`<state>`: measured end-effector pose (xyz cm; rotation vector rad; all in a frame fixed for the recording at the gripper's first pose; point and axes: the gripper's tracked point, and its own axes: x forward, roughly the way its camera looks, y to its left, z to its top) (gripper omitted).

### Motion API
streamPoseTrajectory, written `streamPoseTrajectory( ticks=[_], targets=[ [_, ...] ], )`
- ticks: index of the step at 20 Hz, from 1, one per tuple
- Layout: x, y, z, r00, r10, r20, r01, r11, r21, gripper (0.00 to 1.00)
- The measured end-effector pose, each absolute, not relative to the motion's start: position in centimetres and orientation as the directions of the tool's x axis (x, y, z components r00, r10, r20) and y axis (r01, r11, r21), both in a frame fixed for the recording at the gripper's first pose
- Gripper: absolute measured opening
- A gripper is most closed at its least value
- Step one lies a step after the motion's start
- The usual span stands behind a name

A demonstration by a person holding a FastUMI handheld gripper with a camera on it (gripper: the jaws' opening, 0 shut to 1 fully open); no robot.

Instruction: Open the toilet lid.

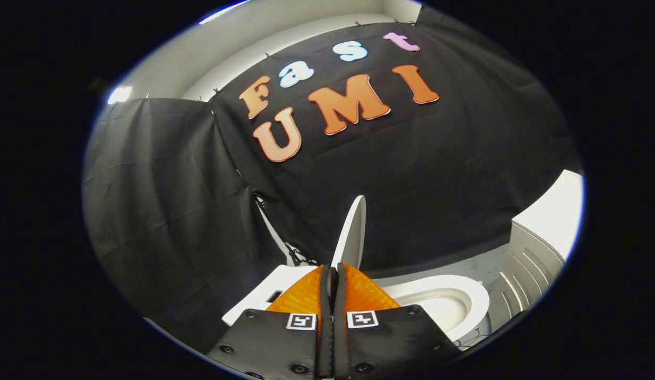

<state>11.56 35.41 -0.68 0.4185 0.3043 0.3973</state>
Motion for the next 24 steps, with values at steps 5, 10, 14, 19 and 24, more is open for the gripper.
streamPoseTrajectory(
  ticks=[5, 10, 14, 19, 24],
  targets=[
    [11.3, 39.7, 0.8, 0.856, 0.479, -0.194, -0.372, 0.832, 0.412, 0.08],
    [11.0, 43.2, 1.5, 0.843, 0.502, -0.192, -0.397, 0.823, 0.406, 0.08],
    [10.7, 45.6, 1.9, 0.831, 0.517, -0.206, -0.419, 0.825, 0.379, 0.08],
    [10.3, 48.1, 2.0, 0.824, 0.526, -0.209, -0.432, 0.823, 0.368, 0.08],
    [10.1, 50.6, 2.1, 0.814, 0.54, -0.214, -0.443, 0.815, 0.374, 0.08]
  ],
)
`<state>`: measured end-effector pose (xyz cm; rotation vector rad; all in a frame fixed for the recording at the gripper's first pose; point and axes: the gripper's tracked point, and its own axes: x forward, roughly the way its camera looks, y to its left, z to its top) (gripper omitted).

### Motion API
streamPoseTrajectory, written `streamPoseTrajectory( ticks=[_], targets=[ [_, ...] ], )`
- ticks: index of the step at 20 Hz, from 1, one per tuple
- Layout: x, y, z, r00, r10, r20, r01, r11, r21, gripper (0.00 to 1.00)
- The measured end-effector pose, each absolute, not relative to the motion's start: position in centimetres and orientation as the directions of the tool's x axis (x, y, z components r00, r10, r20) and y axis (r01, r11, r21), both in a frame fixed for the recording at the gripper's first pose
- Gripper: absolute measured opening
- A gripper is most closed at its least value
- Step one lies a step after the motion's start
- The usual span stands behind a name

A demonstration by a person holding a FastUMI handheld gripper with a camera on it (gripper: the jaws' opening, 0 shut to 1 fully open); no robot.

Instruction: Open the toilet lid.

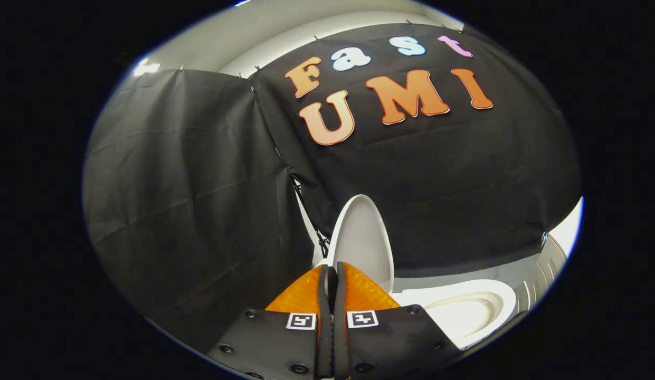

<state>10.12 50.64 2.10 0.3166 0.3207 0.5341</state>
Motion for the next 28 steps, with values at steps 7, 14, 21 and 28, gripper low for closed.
streamPoseTrajectory(
  ticks=[7, 14, 21, 28],
  targets=[
    [9.5, 54.5, 2.1, 0.805, 0.552, -0.216, -0.46, 0.812, 0.361, 0.08],
    [8.8, 58.7, 1.5, 0.774, 0.586, -0.24, -0.495, 0.796, 0.35, 0.08],
    [8.5, 61.1, 1.1, 0.78, 0.566, -0.266, -0.495, 0.819, 0.289, 0.09],
    [8.0, 60.5, 1.1, 0.748, 0.604, -0.276, -0.501, 0.786, 0.361, 0.35]
  ],
)
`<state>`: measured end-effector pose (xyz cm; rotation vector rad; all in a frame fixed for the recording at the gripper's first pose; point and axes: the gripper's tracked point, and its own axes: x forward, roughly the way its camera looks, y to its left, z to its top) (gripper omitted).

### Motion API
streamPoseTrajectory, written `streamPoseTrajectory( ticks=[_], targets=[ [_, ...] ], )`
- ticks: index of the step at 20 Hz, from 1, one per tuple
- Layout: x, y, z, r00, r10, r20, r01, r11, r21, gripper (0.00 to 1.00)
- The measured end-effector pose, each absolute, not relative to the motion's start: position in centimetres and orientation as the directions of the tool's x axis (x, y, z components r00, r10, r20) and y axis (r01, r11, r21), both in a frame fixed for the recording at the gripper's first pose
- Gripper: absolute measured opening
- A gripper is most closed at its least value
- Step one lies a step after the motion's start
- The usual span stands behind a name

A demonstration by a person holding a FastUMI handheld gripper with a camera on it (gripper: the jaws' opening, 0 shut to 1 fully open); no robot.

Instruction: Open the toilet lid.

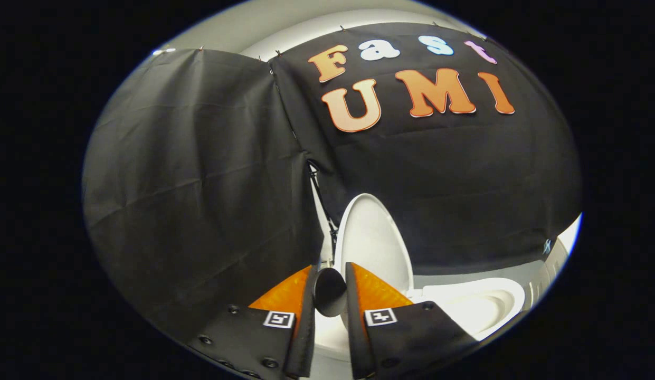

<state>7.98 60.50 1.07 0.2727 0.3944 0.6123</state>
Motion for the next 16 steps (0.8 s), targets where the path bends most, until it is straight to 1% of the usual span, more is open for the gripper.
streamPoseTrajectory(
  ticks=[1, 4, 6, 9, 10, 14, 16],
  targets=[
    [7.9, 60.2, 0.8, 0.735, 0.616, -0.284, -0.502, 0.776, 0.383, 0.48],
    [8.5, 58.5, 1.8, 0.75, 0.611, -0.254, -0.501, 0.775, 0.385, 0.65],
    [8.4, 57.2, 3.1, 0.764, 0.61, -0.21, -0.524, 0.777, 0.35, 0.8],
    [7.8, 55.6, 5.4, 0.743, 0.653, -0.145, -0.578, 0.736, 0.352, 0.84],
    [8.0, 54.2, 6.1, 0.749, 0.65, -0.124, -0.577, 0.734, 0.358, 0.86],
    [10.8, 44.9, 8.6, 0.827, 0.559, -0.064, -0.508, 0.79, 0.342, 0.92],
    [12.0, 39.9, 8.9, 0.86, 0.508, -0.049, -0.465, 0.819, 0.336, 0.92]
  ],
)
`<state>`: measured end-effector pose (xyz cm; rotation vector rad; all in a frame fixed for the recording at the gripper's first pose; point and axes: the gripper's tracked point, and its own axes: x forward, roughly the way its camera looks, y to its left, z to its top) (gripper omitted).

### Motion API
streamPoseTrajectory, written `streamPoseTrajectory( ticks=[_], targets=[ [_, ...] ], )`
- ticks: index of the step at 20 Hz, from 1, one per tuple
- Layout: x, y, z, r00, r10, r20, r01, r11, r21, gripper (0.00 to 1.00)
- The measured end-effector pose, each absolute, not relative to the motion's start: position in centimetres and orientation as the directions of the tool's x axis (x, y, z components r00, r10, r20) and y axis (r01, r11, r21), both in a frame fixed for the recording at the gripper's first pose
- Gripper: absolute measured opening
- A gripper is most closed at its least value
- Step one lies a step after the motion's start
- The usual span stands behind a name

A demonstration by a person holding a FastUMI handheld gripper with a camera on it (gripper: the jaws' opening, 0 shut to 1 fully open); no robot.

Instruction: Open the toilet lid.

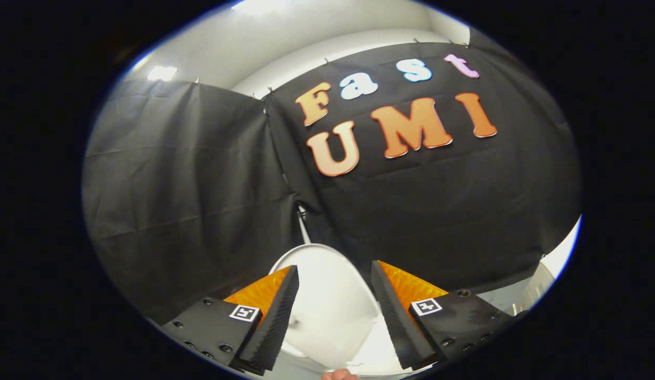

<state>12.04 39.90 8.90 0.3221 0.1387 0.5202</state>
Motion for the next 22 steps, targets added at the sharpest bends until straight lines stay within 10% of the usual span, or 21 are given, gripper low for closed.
streamPoseTrajectory(
  ticks=[22],
  targets=[
    [8.0, 4.3, 2.7, 0.992, 0.128, -0.001, -0.127, 0.985, 0.12, 0.89]
  ],
)
